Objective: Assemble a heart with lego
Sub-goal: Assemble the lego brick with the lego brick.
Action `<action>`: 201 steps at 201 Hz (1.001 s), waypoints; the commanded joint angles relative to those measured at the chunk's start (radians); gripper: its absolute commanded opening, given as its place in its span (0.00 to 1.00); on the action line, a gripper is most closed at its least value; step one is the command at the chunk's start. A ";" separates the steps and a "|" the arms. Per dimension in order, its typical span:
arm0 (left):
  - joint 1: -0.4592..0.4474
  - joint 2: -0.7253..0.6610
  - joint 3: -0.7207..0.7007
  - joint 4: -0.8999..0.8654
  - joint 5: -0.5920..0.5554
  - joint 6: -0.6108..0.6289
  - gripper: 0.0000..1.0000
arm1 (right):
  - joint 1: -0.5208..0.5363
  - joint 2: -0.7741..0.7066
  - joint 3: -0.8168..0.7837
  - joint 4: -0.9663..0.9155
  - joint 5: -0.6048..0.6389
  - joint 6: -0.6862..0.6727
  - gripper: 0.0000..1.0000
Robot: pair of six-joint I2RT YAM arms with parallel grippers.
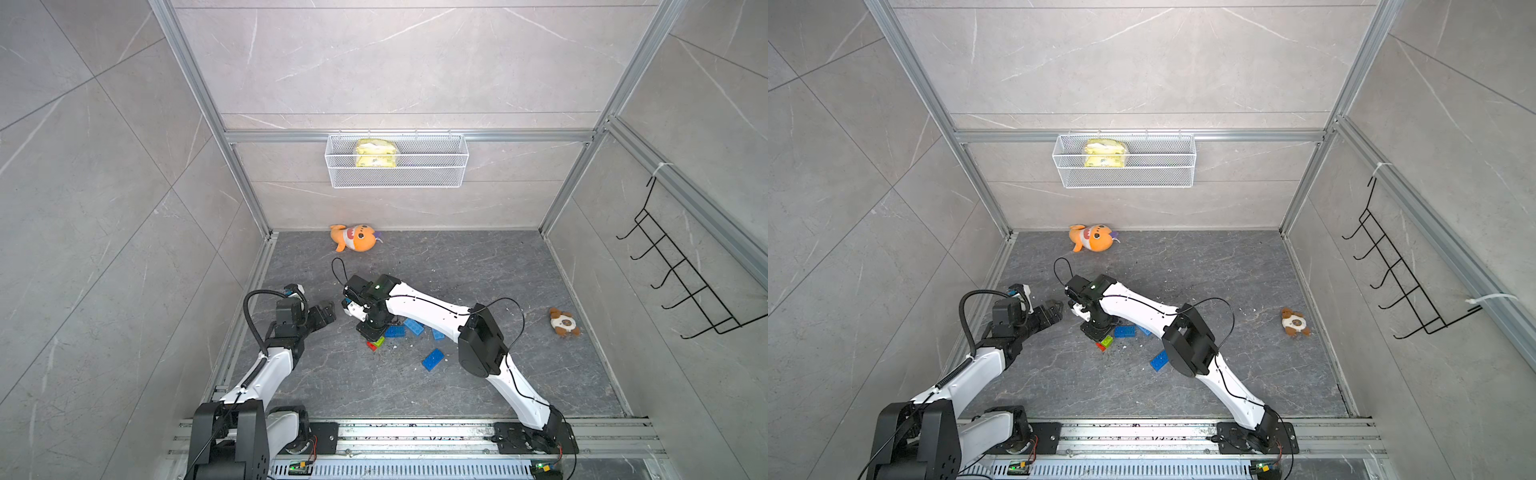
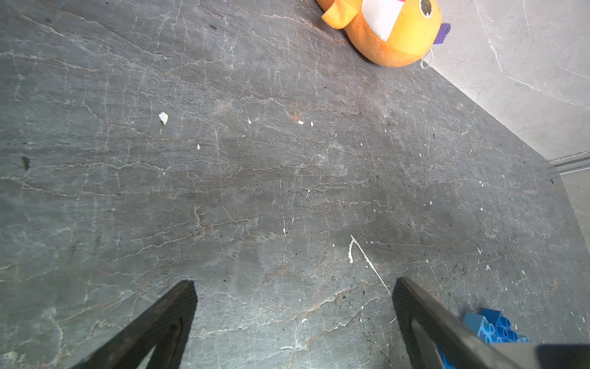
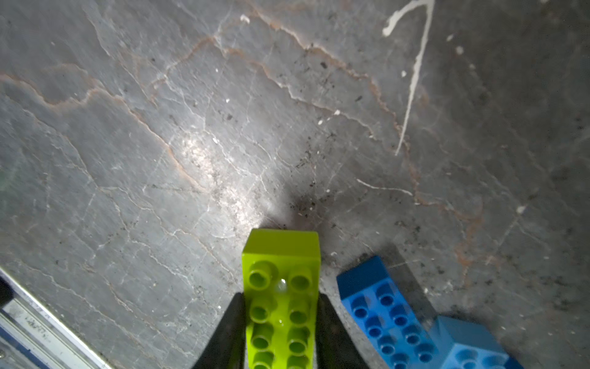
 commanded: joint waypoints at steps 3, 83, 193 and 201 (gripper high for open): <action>0.004 -0.013 0.003 -0.004 -0.002 -0.007 1.00 | 0.000 -0.052 -0.039 0.057 0.009 0.054 0.13; 0.005 -0.012 0.001 -0.004 -0.003 -0.007 1.00 | 0.002 -0.084 -0.159 0.119 0.005 0.116 0.13; 0.003 -0.035 0.001 -0.021 -0.012 -0.006 1.00 | 0.018 -0.058 -0.208 0.088 0.057 0.179 0.14; 0.004 -0.036 0.001 -0.021 -0.011 -0.007 1.00 | 0.021 -0.051 -0.205 0.076 0.065 0.177 0.14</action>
